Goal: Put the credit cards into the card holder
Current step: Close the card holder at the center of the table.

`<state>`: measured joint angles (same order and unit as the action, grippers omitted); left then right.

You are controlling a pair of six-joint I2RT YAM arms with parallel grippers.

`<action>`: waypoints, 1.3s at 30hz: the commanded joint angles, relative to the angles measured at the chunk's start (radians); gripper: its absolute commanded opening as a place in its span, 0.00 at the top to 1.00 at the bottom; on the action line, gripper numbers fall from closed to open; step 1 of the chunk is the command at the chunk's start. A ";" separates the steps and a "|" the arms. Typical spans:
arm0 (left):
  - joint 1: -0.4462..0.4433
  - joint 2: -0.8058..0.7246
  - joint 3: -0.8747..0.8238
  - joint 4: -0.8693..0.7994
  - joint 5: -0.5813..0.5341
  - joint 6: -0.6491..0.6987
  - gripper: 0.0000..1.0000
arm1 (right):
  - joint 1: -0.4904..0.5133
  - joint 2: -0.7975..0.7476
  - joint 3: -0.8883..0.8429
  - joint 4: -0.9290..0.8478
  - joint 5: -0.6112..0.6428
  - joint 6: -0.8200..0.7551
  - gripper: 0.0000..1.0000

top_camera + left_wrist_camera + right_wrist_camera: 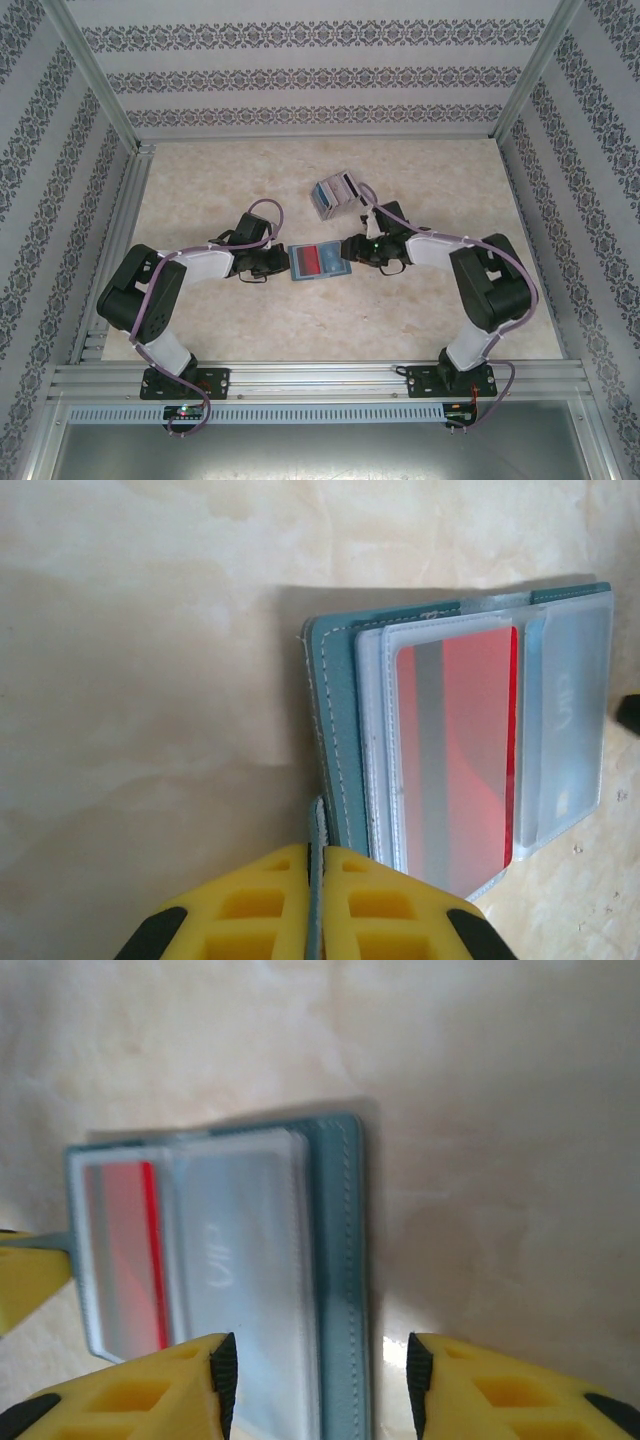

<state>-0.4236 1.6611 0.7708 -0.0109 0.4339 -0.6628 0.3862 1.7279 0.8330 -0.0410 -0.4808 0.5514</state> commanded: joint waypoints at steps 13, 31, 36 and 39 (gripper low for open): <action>-0.009 0.005 0.010 0.031 0.019 -0.009 0.96 | 0.083 0.135 0.104 0.091 -0.121 0.057 0.49; -0.017 0.032 0.012 0.084 0.032 -0.027 0.96 | 0.169 0.010 0.151 0.131 -0.169 0.161 0.49; -0.029 0.021 0.009 0.095 0.033 -0.036 0.96 | 0.202 0.106 0.178 0.190 -0.183 0.195 0.49; -0.031 0.003 -0.008 0.095 0.027 -0.039 0.96 | 0.209 0.157 0.185 0.203 -0.186 0.199 0.49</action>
<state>-0.4419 1.6836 0.7704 0.0406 0.4465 -0.6888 0.5873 1.8393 0.9993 0.1249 -0.6418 0.7254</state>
